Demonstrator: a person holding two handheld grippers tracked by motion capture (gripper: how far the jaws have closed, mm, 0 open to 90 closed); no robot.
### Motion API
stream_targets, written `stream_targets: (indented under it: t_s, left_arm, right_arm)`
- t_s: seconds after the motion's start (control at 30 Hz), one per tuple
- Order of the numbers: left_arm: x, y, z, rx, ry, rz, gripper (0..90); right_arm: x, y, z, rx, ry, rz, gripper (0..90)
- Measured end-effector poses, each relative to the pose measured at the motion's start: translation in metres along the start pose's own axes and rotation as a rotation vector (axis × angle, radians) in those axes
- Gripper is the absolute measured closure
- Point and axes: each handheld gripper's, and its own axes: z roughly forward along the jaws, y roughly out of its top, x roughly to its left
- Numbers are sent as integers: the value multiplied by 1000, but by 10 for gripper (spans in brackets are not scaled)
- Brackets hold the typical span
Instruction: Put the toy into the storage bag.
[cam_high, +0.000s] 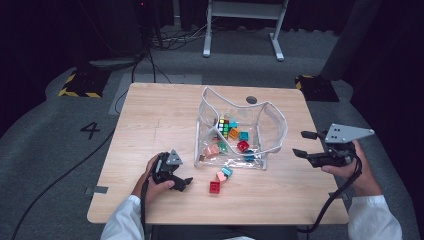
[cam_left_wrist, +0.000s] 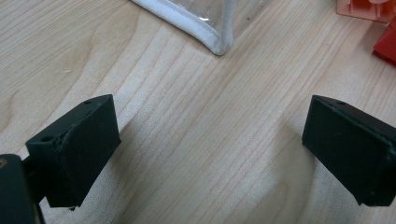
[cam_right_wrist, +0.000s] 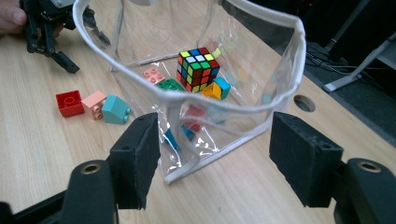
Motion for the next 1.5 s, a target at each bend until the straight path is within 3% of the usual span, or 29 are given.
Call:
stream_targets:
  t_s: [0.13, 0.27, 0.57, 0.7, 0.83, 1.0, 1.1, 1.17, 1.2, 1.37, 1.43, 1.5]
  left_arm:
    - [0, 0, 0, 0, 0, -1, 40]
    - [0, 0, 0, 0, 0, 0, 40]
    - [0, 0, 0, -1, 4, 1, 40]
    - [0, 0, 0, -5, 3, 7, 40]
    - [0, 0, 0, 0, 0, 0, 40]
    - [0, 0, 0, 0, 0, -1, 40]
    - [0, 0, 0, 0, 1, 0, 40]
    - [0, 0, 0, 0, 0, 0, 40]
    - [0, 0, 0, 0, 1, 0, 40]
    - [0, 0, 0, 0, 1, 0, 40]
    - [0, 0, 0, -1, -2, 0, 40]
    - [0, 0, 0, 0, 0, 0, 40]
  right_arm:
    - [9, -22, 1, -1, -1, 9, 340]
    - [17, -44, 10, 9, 46, 39, 353]
    - [50, -76, 58, 85, 170, 11, 364]
    - [63, -83, 80, 76, 236, 35, 372]
    - [79, -84, 104, 105, 276, 40, 378]
    - [99, -75, 132, 85, 346, 0, 394]
    - [114, -66, 145, 104, 358, 4, 400]
    - [123, -60, 155, 83, 375, -1, 403]
    - [127, -56, 163, 70, 388, -35, 403]
    - [141, -47, 185, 83, 429, -76, 405]
    - [147, -44, 189, 119, 420, -21, 407]
    - [146, -42, 196, 101, 423, -40, 405]
